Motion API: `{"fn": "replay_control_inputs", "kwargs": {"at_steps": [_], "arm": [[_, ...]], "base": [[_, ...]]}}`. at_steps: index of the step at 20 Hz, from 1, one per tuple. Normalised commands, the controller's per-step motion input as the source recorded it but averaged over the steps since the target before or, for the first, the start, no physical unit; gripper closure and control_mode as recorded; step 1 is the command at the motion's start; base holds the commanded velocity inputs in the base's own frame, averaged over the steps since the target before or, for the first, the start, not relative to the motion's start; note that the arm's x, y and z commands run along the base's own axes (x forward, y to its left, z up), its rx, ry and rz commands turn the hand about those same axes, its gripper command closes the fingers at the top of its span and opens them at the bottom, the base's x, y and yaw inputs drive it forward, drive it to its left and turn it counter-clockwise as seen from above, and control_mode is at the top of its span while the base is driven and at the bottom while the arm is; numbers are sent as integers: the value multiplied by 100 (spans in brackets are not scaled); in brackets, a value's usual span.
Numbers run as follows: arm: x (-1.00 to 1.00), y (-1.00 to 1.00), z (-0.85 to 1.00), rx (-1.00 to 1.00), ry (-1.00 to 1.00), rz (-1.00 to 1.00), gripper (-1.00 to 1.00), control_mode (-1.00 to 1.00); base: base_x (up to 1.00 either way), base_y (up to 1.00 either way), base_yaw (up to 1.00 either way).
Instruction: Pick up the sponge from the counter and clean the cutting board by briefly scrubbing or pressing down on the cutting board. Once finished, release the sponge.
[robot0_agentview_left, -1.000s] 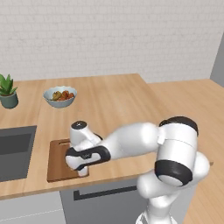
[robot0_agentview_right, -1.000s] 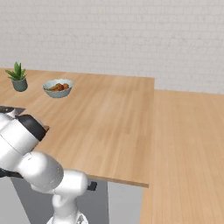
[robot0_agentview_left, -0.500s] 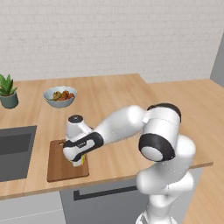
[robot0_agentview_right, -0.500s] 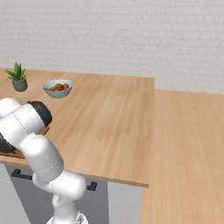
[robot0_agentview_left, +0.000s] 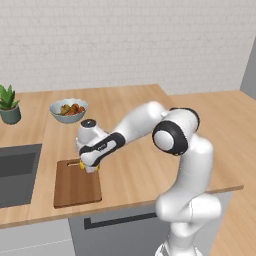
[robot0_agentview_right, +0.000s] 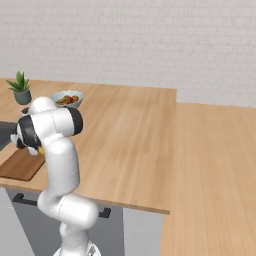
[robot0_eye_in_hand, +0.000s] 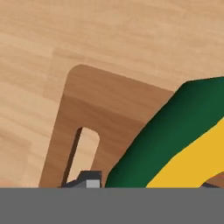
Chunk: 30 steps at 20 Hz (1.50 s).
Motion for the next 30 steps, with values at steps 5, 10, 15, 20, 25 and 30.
{"fn": "replay_control_inputs", "kwargs": {"at_steps": [5,10,15,20,25,30], "arm": [[7,6,41,-6,0,-26,100,-100],[0,-4,39,-3,0,-28,100,-100],[0,-24,1,-6,0,-24,100,-100],[0,-36,-20,-7,2,-20,100,-100],[-21,-36,-39,-5,11,-19,100,-100],[-35,-30,-27,-3,13,-17,100,-100]], "base": [[0,0,0],[0,0,0],[0,0,0],[0,0,0],[0,0,0],[0,0,0]]}}
